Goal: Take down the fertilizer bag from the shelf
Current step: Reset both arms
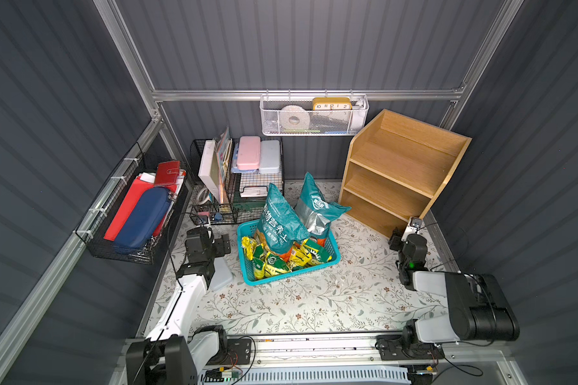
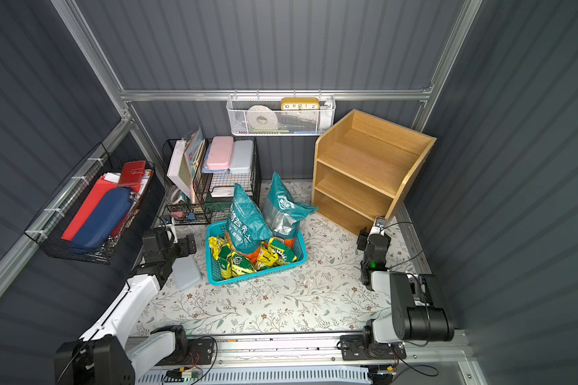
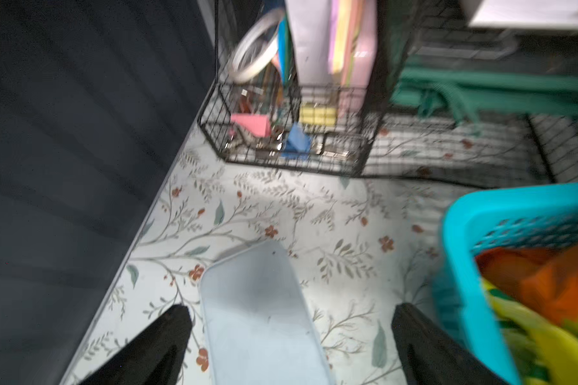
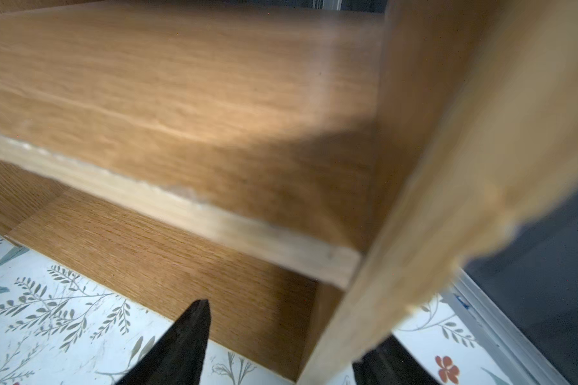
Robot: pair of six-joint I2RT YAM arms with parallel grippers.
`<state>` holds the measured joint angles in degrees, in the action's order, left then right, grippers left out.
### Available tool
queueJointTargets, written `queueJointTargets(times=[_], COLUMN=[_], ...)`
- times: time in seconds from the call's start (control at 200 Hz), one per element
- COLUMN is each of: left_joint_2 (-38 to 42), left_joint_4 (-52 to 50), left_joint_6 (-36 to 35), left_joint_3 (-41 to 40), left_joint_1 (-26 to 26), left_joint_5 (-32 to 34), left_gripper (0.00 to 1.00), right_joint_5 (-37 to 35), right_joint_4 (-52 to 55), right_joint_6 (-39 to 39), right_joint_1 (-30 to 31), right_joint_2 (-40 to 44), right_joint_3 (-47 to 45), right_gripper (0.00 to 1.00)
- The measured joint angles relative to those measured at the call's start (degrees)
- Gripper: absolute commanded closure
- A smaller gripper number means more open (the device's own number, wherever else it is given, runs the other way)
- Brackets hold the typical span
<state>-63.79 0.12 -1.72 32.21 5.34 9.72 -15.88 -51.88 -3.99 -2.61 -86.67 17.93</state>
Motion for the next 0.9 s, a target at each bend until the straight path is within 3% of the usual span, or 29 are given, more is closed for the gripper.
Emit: queueJointTargets(times=[0.06,0.125,0.25,0.405,0.64,0.901], left_joint_2=[-3.0,-7.0,-15.9,-21.3,-30.5,-33.0], left_joint_4=[2.6,5.2,9.9,20.4,43.7,45.7], left_joint_6=[0.9,1.4,1.8,2.4,3.3,1.7], left_joint_3=[-1.7,-2.3,-2.3,-2.3,-6.1,-4.8], left_joint_1=[0.1,0.1,0.1,0.2,-2.3,-2.9], left_joint_5=[-1.3,-3.0,-5.0,-6.2,-4.6,-4.3], left_gripper=[0.01,0.01,0.01,0.01,0.01,0.01], right_joint_5=[0.3,1.1,2.1,2.2,2.3,2.3], right_joint_4=[-0.8,2.4,1.2,4.4,4.2,4.2], right_joint_6=[0.8,0.8,1.6,1.8,1.8,1.9], right_joint_1=[0.0,0.0,0.4,0.4,0.4,0.4], right_joint_2=[-2.0,-1.2,-2.4,-1.2,-1.4,-1.4], right_joint_3=[0.3,1.6,2.1,2.9,2.9,2.9], right_gripper=[0.21,0.01,0.01,0.01,0.01,0.01])
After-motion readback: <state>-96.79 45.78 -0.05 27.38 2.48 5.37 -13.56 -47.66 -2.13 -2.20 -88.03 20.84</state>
